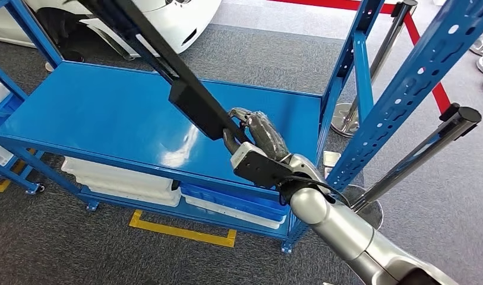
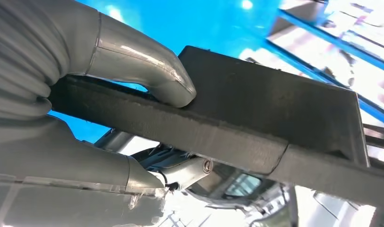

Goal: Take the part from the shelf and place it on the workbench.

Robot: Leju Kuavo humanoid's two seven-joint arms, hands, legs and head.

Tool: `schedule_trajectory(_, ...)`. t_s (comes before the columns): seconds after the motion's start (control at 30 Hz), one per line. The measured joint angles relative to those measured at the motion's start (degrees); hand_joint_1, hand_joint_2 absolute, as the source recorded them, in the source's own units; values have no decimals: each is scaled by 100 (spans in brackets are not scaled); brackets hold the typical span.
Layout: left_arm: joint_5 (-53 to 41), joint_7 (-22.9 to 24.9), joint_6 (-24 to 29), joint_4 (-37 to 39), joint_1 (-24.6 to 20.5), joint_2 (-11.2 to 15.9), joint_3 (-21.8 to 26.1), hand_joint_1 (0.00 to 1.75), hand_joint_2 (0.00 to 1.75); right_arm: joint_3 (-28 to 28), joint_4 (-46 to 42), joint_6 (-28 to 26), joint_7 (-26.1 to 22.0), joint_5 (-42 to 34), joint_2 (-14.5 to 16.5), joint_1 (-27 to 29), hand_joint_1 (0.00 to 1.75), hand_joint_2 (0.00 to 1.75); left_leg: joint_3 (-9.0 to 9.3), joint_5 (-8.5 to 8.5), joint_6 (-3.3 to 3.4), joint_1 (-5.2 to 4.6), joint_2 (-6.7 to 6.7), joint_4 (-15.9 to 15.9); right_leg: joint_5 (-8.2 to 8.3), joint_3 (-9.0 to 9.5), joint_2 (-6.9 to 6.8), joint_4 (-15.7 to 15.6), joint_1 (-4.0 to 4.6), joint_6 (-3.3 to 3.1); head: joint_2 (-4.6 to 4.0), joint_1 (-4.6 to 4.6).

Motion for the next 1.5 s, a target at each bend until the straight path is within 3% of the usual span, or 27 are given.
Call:
schedule_trajectory(0.17,21,-42,18,0,-1,0,21,0,0,-127,-409,-29,-92,-136,-97,123,175,175,-1,0,0,0,0,0,0,-1,0,-1,0,0,1,-1)
schedule_trajectory(0.37,140,-207,44,0,0,0,127,0,0,-350,-1104,-215,-674,-773,-158,538,175,175,-3,-1,-1,0,-1,0,-1,-2,-2,-1,2,-1,-1,-2)
schedule_trajectory(0.5,161,-225,36,0,0,0,177,0,175,-446,-1615,-259,-1039,-962,-164,945,175,175,-5,-3,-3,0,-1,-1,-3,-3,-1,-1,3,-2,1,-1)
schedule_trajectory(0.9,37,-472,38,0,-4,0,250,0,175,-652,-2204,-326,-1314,-1051,-132,1574,175,175,-4,-3,-4,0,-1,-3,-2,-2,-2,-1,1,-1,1,1)
schedule_trajectory(1.5,214,-942,-24,0,-4,0,387,0,175,-817,-2336,-305,-1374,-878,-104,1787,175,175,-4,-3,-4,0,-1,-3,-2,-3,-1,0,2,-2,0,-3)
